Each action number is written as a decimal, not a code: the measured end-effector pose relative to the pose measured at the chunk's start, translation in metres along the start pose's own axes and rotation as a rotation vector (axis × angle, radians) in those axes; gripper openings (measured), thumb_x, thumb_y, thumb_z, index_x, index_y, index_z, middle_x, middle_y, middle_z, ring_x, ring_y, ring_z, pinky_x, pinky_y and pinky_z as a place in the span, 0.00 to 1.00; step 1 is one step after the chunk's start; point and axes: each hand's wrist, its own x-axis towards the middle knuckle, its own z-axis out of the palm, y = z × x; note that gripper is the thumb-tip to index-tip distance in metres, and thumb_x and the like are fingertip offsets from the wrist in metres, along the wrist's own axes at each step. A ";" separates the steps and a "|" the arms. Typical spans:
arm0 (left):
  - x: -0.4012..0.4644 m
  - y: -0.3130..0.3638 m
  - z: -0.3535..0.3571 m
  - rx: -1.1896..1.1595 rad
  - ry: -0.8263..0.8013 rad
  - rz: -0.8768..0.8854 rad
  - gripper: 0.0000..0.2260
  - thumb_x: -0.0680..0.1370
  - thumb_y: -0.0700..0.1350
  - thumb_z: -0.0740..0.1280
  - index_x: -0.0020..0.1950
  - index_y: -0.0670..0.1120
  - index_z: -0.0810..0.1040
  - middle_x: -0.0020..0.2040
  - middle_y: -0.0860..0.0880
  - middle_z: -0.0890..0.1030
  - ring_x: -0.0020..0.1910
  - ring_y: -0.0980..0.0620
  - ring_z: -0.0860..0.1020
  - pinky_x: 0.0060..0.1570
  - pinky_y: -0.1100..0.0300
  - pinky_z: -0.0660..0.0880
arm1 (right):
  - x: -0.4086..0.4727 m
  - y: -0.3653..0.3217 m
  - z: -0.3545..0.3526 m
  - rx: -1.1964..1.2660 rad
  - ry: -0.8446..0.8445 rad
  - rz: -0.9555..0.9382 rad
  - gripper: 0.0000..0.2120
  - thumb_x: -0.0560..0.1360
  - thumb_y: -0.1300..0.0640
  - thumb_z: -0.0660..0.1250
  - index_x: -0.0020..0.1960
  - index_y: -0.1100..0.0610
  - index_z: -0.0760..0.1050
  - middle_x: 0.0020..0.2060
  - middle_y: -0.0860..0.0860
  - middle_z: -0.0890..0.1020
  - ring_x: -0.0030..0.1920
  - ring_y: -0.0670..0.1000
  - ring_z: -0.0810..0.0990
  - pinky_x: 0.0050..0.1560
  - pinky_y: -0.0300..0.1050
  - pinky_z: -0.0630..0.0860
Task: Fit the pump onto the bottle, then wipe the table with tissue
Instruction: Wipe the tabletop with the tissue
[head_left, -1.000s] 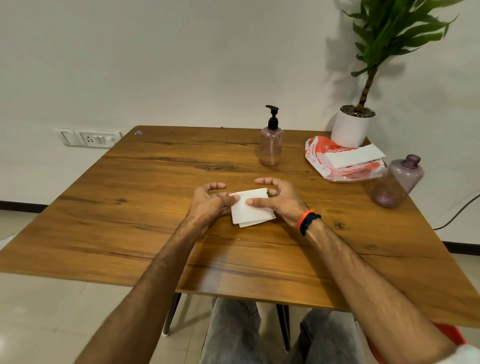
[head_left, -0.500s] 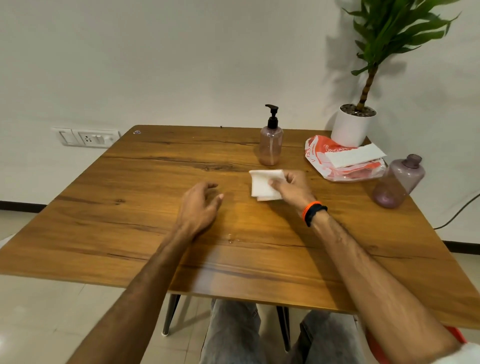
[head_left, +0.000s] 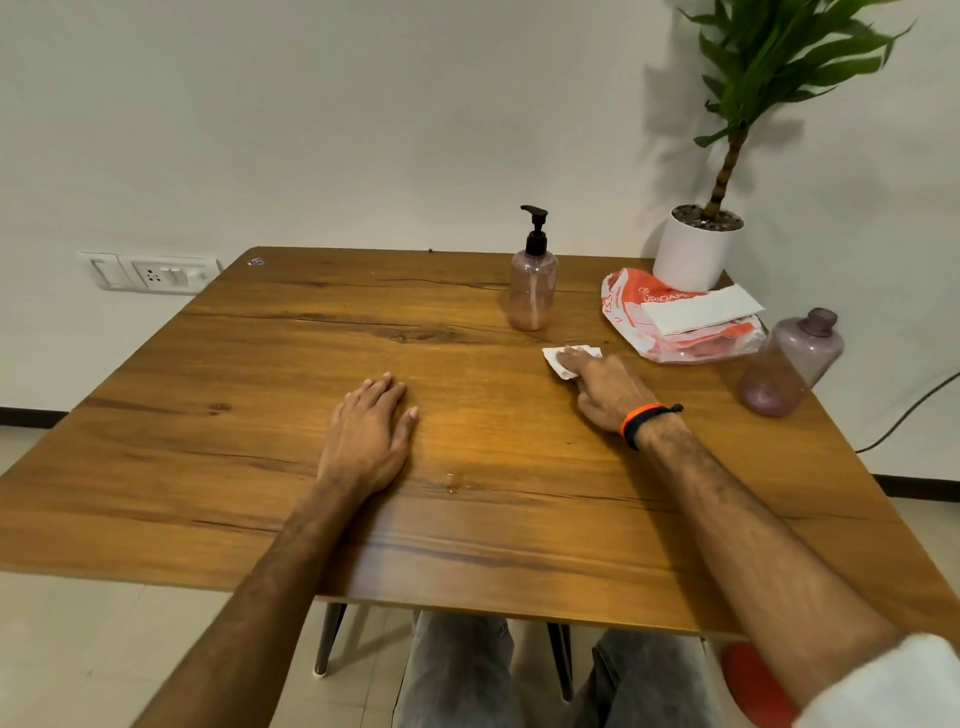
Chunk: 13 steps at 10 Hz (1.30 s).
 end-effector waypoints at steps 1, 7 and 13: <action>0.001 -0.004 0.002 -0.005 0.004 0.013 0.23 0.82 0.55 0.56 0.74 0.46 0.67 0.77 0.46 0.64 0.77 0.47 0.59 0.75 0.47 0.58 | 0.001 -0.006 0.007 0.062 0.020 -0.092 0.28 0.77 0.68 0.57 0.76 0.56 0.61 0.76 0.54 0.62 0.76 0.53 0.59 0.69 0.34 0.47; 0.002 -0.002 0.003 0.010 0.016 -0.018 0.23 0.82 0.55 0.55 0.74 0.47 0.67 0.77 0.47 0.64 0.77 0.47 0.59 0.75 0.48 0.57 | -0.057 -0.076 -0.005 1.243 -0.271 -0.067 0.11 0.82 0.63 0.57 0.57 0.64 0.77 0.47 0.54 0.80 0.44 0.45 0.77 0.47 0.40 0.73; 0.000 -0.003 0.005 0.005 0.037 -0.001 0.22 0.82 0.54 0.55 0.74 0.46 0.67 0.76 0.46 0.65 0.76 0.47 0.60 0.75 0.48 0.57 | 0.024 -0.039 0.023 0.063 -0.064 -0.177 0.32 0.74 0.72 0.54 0.77 0.59 0.57 0.77 0.56 0.57 0.78 0.52 0.54 0.76 0.42 0.46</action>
